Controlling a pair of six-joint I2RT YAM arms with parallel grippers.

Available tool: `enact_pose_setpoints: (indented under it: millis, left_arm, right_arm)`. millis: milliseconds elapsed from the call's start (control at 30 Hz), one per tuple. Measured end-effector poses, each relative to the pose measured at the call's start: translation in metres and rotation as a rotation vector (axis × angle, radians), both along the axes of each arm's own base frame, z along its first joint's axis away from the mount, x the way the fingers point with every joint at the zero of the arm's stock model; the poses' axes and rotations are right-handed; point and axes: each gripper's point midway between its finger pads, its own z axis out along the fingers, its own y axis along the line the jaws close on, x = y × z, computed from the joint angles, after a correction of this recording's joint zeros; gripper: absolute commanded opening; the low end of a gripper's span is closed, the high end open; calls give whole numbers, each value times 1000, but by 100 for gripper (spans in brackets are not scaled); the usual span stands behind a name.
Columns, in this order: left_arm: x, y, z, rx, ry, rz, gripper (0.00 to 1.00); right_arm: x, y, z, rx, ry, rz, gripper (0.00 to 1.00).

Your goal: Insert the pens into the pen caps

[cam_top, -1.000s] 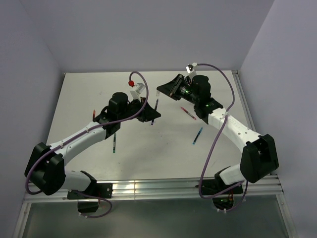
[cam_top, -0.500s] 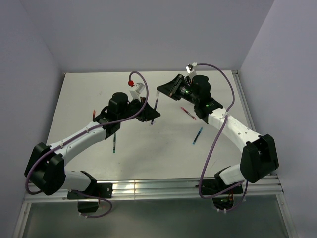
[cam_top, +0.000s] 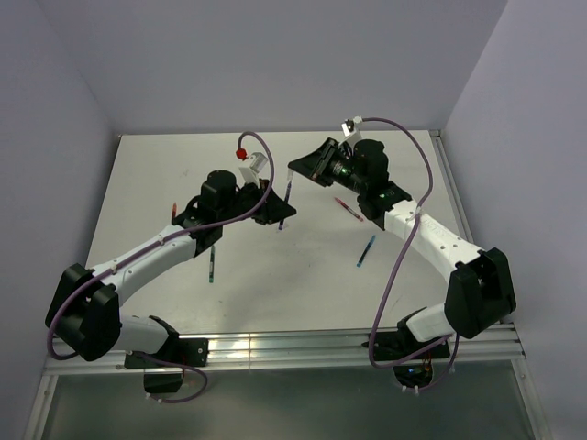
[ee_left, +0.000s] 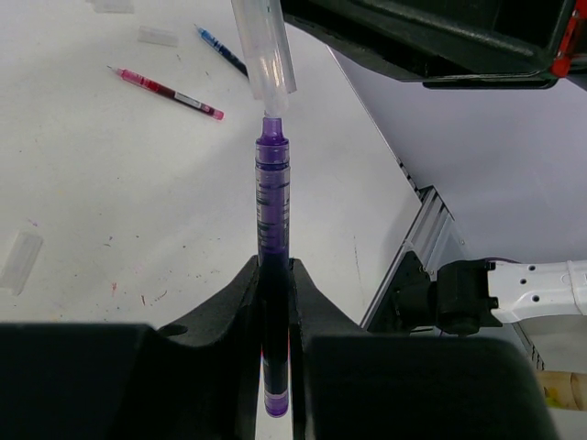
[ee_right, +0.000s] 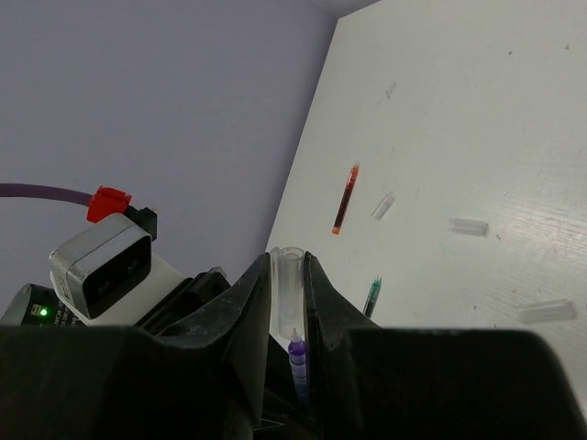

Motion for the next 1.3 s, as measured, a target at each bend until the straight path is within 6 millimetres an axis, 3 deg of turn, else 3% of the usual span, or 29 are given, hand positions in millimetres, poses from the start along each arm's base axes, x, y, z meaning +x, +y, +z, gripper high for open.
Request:
enact_pose_setpoints:
  millis: [1300]
  left_arm:
    - [5,11,4,-16,16,31,0]
  right_arm:
    - [-10,17,-4,-73,-90,-34,0]
